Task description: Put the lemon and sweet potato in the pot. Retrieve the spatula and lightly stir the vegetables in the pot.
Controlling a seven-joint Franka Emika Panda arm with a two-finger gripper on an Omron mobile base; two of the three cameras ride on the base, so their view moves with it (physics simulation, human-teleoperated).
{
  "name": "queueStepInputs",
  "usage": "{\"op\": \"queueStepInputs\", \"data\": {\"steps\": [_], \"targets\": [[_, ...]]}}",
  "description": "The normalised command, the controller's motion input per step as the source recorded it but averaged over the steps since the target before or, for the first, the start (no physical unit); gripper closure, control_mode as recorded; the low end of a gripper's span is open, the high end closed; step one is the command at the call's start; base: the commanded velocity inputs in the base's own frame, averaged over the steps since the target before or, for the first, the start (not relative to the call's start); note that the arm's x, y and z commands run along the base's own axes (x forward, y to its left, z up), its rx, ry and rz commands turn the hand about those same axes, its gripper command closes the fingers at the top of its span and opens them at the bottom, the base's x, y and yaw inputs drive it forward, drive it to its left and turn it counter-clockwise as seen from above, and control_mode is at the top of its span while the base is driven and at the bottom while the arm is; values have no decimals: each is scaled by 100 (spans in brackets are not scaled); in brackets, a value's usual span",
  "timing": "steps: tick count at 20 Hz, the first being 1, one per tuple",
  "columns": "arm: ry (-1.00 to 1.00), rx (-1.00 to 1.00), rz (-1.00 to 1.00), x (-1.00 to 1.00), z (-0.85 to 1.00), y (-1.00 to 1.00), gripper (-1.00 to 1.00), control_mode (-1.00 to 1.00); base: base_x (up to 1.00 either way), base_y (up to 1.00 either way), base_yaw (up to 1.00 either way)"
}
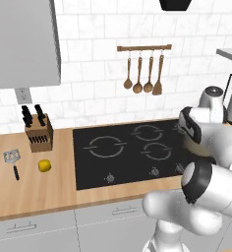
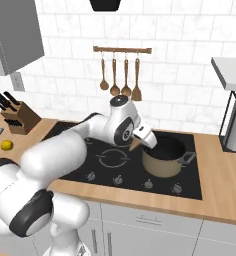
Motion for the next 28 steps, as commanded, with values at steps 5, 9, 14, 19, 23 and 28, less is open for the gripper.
{"op": "queueStepInputs", "data": {"steps": [5,9,14,19,23,28], "targets": [[5,5,0,36,-20,-100,100,-100,0,0,0],[8,7,0,41,-9,-80,100,-100,0,0,0],[13,6,0,58,-24,-18,100,-100,0,0,0],[13,1,0,45,-45,0,100,-100,0,0,0],[3,0,0,5,-55,0,100,-100,0,0,0],[0,0,0,1,-43,0,100,-100,0,0,0]]}}
